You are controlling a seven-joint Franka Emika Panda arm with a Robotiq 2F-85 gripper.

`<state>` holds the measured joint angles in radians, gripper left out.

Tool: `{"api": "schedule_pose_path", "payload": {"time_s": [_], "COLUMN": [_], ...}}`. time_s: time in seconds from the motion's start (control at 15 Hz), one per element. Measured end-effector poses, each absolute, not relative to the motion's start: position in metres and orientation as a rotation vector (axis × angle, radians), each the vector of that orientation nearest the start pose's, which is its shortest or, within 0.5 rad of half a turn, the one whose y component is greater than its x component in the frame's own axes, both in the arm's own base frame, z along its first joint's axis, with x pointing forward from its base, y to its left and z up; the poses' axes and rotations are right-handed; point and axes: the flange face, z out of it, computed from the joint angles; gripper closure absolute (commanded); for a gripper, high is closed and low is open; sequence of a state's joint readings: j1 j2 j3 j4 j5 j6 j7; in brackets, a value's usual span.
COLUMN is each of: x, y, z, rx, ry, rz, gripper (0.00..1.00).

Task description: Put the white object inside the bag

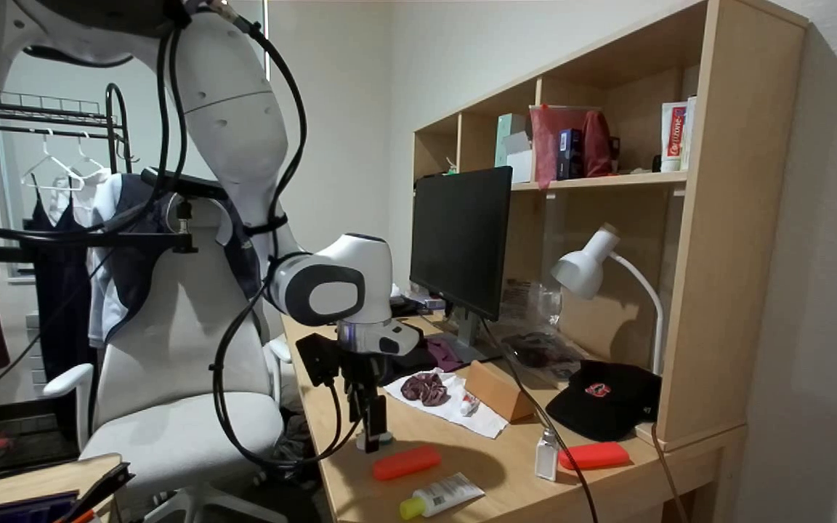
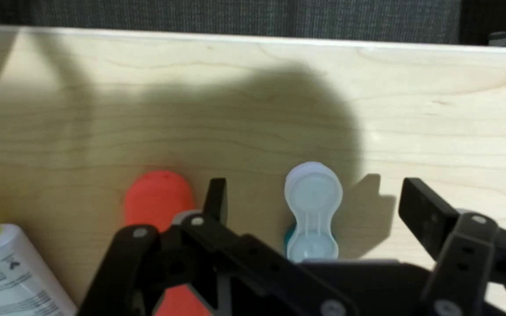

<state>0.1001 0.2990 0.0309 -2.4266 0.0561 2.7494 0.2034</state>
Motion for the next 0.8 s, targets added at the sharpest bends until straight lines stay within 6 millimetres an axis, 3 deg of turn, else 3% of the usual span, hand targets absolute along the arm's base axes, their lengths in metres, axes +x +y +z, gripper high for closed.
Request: {"api": "schedule_pose_path", "payload": {"time_s": [0.27,0.6,0.67,0.8], "x": [0.488,0.491,0.492,0.495], "y": [0.065,0.08,0.083,0.084], "z": [0.179,0.177,0.177,0.179], "rx": [-3.165,-3.175,-3.176,-3.181], "ry": [0.04,-0.028,-0.029,-0.004], "rz": [-0.002,-0.009,-0.015,-0.028], "gripper": [0.0,0.01,0.25,0.32]}}
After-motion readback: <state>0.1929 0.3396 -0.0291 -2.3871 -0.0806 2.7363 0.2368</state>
